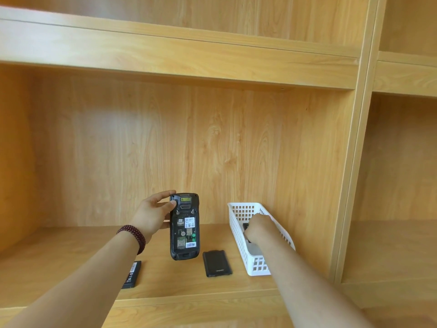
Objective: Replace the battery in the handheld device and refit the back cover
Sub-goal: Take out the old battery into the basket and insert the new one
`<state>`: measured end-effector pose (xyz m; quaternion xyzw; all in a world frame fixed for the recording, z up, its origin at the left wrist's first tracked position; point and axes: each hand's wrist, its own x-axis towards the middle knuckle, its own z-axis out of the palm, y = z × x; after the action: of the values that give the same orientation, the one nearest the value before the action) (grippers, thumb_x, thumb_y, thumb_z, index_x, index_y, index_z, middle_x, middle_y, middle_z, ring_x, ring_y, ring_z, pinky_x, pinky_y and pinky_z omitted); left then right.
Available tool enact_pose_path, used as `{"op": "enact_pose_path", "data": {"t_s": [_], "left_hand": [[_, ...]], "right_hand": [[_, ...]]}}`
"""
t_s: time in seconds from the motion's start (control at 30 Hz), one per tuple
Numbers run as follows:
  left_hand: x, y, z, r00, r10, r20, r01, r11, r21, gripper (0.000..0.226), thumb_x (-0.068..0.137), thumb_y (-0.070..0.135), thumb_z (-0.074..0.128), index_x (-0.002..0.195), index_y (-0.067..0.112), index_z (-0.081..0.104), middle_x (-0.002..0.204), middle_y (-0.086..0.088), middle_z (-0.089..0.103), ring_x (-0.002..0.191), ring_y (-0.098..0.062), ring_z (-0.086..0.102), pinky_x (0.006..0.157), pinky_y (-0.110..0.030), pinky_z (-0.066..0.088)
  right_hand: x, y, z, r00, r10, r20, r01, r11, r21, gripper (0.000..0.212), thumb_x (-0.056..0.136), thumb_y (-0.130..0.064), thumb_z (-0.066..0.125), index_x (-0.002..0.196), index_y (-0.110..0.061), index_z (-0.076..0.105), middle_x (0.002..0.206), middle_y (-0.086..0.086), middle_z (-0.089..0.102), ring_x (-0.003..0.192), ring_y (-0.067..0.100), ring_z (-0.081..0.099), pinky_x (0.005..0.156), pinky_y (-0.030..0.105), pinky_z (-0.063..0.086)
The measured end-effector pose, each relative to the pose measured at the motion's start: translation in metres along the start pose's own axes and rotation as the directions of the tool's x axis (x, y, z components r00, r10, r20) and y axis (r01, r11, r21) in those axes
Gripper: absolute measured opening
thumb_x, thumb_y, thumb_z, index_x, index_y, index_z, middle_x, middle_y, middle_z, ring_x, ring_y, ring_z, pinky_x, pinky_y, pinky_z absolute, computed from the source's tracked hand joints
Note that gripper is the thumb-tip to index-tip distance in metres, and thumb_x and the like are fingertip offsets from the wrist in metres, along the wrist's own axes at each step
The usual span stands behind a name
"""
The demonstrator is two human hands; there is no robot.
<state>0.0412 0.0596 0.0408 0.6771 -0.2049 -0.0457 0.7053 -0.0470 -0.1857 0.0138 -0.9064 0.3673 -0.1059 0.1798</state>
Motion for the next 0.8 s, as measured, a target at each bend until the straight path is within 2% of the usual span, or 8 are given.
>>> {"op": "enact_pose_path", "data": {"t_s": [0.1, 0.2, 0.27, 0.33, 0.5, 0.57, 0.7, 0.8], "left_hand": [[0.000, -0.001, 0.000, 1.000, -0.005, -0.001, 0.005, 1.000, 0.002, 0.030, 0.097, 0.008, 0.057, 0.125, 0.016, 0.061, 0.093, -0.010, 0.075, 0.079, -0.022, 0.070, 0.062, -0.032, 0.057], [0.000, -0.002, 0.000, 1.000, -0.011, 0.000, 0.011, 1.000, 0.006, 0.030, 0.096, 0.008, 0.057, 0.125, 0.016, 0.061, 0.094, -0.010, 0.075, 0.080, -0.023, 0.070, 0.063, -0.034, 0.057], [-0.001, -0.003, 0.001, 1.000, -0.013, 0.004, 0.013, 1.000, 0.008, 0.030, 0.096, 0.008, 0.057, 0.125, 0.016, 0.061, 0.095, -0.010, 0.075, 0.081, -0.023, 0.070, 0.063, -0.033, 0.057], [-0.002, -0.003, 0.002, 1.000, -0.014, 0.011, 0.014, 1.000, 0.011, 0.030, 0.097, 0.009, 0.057, 0.125, 0.017, 0.061, 0.095, -0.010, 0.075, 0.082, -0.023, 0.070, 0.063, -0.033, 0.057], [-0.003, -0.003, 0.005, 0.999, -0.015, 0.028, 0.015, 1.000, 0.009, 0.030, 0.096, 0.009, 0.057, 0.125, 0.017, 0.061, 0.097, -0.011, 0.076, 0.085, -0.024, 0.071, 0.065, -0.035, 0.058], [-0.003, -0.002, 0.005, 0.999, -0.014, 0.031, 0.014, 1.000, 0.010, 0.030, 0.097, 0.010, 0.057, 0.126, 0.017, 0.060, 0.098, -0.011, 0.076, 0.085, -0.024, 0.071, 0.064, -0.034, 0.058], [-0.006, 0.002, 0.006, 0.999, -0.006, 0.036, 0.006, 1.000, 0.005, 0.029, 0.097, 0.009, 0.057, 0.124, 0.018, 0.061, 0.096, -0.010, 0.076, 0.080, -0.020, 0.072, 0.060, -0.030, 0.058], [-0.007, 0.005, 0.006, 0.999, 0.004, 0.042, -0.004, 1.000, 0.010, 0.030, 0.097, 0.010, 0.057, 0.125, 0.018, 0.060, 0.097, -0.010, 0.076, 0.080, -0.020, 0.072, 0.058, -0.028, 0.058]], "right_hand": [[0.001, 0.000, 0.006, 0.998, 0.034, 0.051, -0.032, 0.999, -0.041, 0.003, 0.088, -0.014, 0.057, 0.085, -0.013, 0.057, 0.078, 0.000, 0.056, 0.068, 0.017, 0.053, 0.061, 0.027, 0.041], [0.000, 0.001, 0.010, 0.987, 0.091, 0.129, -0.080, 0.993, -0.085, 0.005, 0.087, -0.012, 0.059, 0.091, -0.010, 0.059, 0.089, 0.001, 0.060, 0.067, 0.016, 0.052, 0.060, 0.025, 0.041], [0.001, 0.001, 0.011, 0.980, 0.102, 0.173, -0.077, 0.986, -0.149, 0.011, 0.087, -0.011, 0.059, 0.098, -0.010, 0.062, 0.095, 0.001, 0.063, 0.076, 0.016, 0.058, 0.066, 0.024, 0.044], [0.002, 0.001, 0.010, 0.978, 0.097, 0.187, -0.058, 0.977, -0.203, 0.017, 0.089, -0.011, 0.060, 0.105, -0.011, 0.062, 0.094, 0.001, 0.060, 0.072, 0.015, 0.055, 0.070, 0.024, 0.045], [0.003, 0.001, 0.009, 0.972, 0.116, 0.206, -0.067, 0.971, -0.229, 0.007, 0.088, -0.012, 0.062, 0.093, -0.011, 0.057, 0.084, 0.002, 0.057, 0.077, 0.017, 0.057, 0.069, 0.024, 0.045], [0.000, 0.001, 0.009, 0.973, 0.110, 0.203, -0.066, 0.975, -0.213, 0.006, 0.088, -0.012, 0.061, 0.087, -0.010, 0.056, 0.078, 0.002, 0.054, 0.068, 0.015, 0.054, 0.060, 0.023, 0.043], [0.001, -0.002, 0.000, 0.992, 0.061, 0.109, -0.049, 0.993, -0.110, 0.006, 0.088, -0.014, 0.059, 0.085, -0.011, 0.055, 0.073, 0.001, 0.056, 0.060, 0.015, 0.052, 0.051, 0.026, 0.039], [0.007, -0.007, -0.014, 0.986, -0.093, -0.140, 0.109, 0.988, 0.108, 0.013, 0.093, -0.014, 0.053, 0.087, -0.008, 0.063, 0.082, 0.005, 0.065, 0.064, 0.017, 0.055, 0.057, 0.024, 0.041]]}}
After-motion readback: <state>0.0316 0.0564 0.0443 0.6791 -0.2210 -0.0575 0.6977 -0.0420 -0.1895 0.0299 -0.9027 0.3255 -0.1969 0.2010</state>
